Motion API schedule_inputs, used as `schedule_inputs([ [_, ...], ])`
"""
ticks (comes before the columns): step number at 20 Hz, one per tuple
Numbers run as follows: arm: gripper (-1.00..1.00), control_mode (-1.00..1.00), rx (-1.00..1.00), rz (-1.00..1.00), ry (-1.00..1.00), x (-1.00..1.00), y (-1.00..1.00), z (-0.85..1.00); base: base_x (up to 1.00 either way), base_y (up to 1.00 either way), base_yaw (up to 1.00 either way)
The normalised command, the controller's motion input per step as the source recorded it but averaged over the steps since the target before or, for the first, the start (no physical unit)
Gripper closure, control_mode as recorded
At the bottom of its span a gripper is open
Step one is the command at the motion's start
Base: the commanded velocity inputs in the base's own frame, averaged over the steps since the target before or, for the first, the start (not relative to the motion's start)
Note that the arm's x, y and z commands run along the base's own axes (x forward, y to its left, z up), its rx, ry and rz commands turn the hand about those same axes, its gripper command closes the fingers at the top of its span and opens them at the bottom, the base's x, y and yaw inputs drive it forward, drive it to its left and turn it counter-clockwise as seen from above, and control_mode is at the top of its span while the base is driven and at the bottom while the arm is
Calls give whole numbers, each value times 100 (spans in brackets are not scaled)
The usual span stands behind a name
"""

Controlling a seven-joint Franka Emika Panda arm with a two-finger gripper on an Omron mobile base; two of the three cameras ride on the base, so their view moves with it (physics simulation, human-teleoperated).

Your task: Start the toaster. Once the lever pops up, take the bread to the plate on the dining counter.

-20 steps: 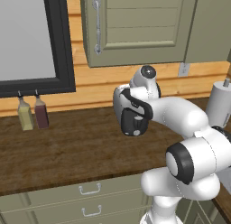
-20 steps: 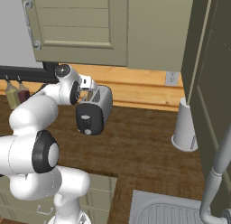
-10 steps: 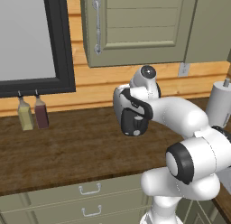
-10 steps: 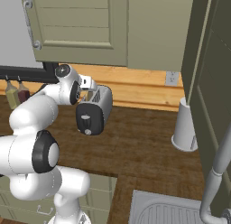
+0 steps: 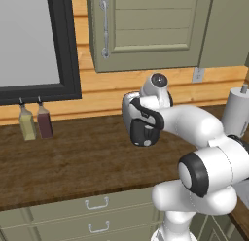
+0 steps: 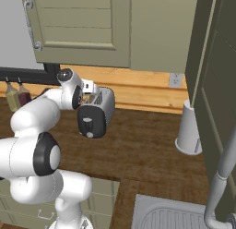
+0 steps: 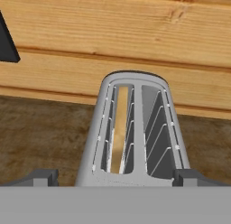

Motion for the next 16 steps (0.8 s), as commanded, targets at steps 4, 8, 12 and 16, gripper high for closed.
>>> schedule_inputs([
  [4,-100,-100,0,0,0,4,0,-14,0,0,0],
  [8,-100,-100,0,0,-1,9,0,-12,0,0,0],
  [12,-100,-100,0,0,-1,13,0,-7,0,0,0],
  [16,-100,-100,0,0,0,12,0,-5,0,0,0],
])
